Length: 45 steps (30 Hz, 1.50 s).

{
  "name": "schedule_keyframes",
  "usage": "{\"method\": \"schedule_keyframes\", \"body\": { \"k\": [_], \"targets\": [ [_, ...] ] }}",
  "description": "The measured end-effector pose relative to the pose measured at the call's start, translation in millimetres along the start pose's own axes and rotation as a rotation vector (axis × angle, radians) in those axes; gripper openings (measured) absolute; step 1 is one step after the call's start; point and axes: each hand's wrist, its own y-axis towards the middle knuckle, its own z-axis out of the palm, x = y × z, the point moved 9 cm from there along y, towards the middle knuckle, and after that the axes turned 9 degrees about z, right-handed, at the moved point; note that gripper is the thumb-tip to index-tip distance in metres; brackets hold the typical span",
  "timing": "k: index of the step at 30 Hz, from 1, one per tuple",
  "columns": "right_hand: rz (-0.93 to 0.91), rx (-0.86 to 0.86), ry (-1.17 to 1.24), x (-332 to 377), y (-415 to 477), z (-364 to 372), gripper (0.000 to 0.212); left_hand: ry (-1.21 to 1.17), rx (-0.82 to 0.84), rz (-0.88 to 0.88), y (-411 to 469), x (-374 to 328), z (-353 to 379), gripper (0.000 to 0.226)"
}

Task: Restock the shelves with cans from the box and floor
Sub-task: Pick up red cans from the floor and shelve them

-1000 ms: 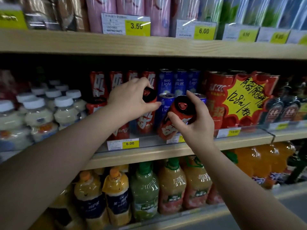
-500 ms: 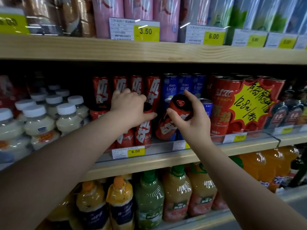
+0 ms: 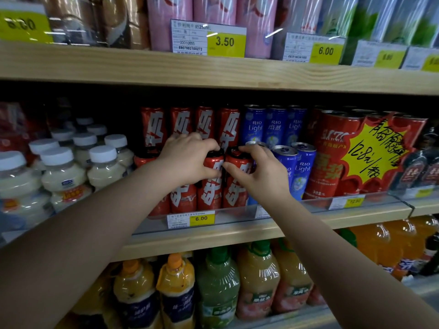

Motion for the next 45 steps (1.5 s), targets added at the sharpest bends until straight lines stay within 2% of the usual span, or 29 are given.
{"method": "schedule_keyframes", "body": {
  "k": [6,11,16,21,25,33,40,45],
  "targets": [
    [-0.043,0.055,-0.07,-4,2,9,0.065,0.011,-0.005,-0.005,0,1,3,0.071],
    [-0.189,0.183,-0.107,-13,-7,4,0.076,-0.033,-0.156,0.078,-3,-10,-3,0.083],
    [-0.256,0.149,-0.206,-14,-6,-3,0.067,-0.061,-0.221,0.106,-2,-17,-1,0.079],
    [-0.331,0.028,-0.331,-4,0,0,0.064,-0.055,-0.281,0.114,-3,-16,-6,0.075],
    [-0.333,-0.049,-0.385,6,-1,4,0.063,-0.043,-0.286,0.112,-3,-14,-6,0.069],
    [-0.348,-0.046,-0.385,3,-8,4,0.063,-0.009,-0.229,0.093,0,-16,-2,0.067],
    [-0.227,-0.16,-0.38,-29,-15,-30,0.041,-0.102,-0.23,0.108,17,-41,-10,0.059],
    [-0.176,-0.118,-0.29,-41,-12,-37,0.03,-0.095,-0.136,0.085,37,-59,2,0.066]
  ]
}}
